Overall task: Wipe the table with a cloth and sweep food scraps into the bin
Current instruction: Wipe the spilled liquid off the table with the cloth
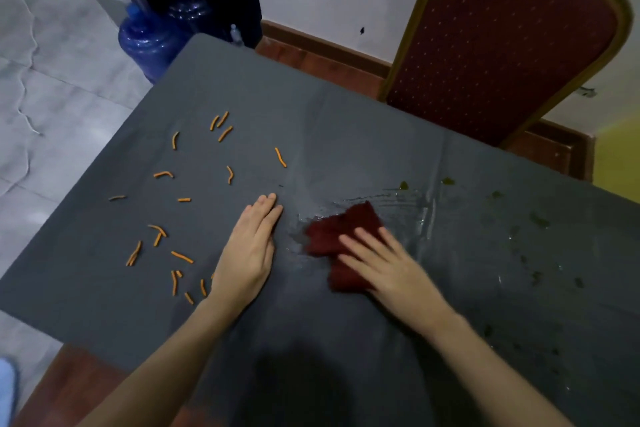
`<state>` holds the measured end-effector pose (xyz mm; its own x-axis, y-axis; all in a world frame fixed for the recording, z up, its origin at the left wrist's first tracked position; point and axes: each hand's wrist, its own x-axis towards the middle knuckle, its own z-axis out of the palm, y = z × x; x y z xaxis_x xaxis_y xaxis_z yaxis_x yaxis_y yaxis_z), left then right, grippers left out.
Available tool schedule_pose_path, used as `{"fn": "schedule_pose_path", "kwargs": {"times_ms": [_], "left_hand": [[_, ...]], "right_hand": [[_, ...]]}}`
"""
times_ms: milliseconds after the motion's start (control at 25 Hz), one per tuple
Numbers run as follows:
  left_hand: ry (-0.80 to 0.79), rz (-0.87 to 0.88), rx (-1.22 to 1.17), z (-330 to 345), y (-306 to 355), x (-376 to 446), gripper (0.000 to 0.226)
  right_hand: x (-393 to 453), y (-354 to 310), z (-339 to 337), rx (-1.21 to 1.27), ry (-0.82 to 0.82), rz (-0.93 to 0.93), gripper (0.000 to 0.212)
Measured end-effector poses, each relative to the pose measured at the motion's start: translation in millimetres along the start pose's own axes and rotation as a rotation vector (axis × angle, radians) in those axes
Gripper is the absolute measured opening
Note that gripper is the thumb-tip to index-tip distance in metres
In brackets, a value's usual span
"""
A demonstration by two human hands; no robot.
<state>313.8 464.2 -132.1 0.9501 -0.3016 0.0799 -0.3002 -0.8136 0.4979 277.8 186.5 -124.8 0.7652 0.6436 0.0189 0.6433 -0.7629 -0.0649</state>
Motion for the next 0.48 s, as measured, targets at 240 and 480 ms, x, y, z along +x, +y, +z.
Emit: {"fn": "schedule_pose_path", "kwargs": {"times_ms": [240,480], "left_hand": [[0.010,-0.025,-0.016,-1.6,4.5,1.4,0.047],[0.025,-0.064,-0.080,-1.5,1.2,1.8,0.046]], "right_hand": [[-42.9,58.8,-14.2,0.020,0.060,0.545,0.052],[56.6,-47.1,12.8,0.112,0.082,0.220,0.055]]}}
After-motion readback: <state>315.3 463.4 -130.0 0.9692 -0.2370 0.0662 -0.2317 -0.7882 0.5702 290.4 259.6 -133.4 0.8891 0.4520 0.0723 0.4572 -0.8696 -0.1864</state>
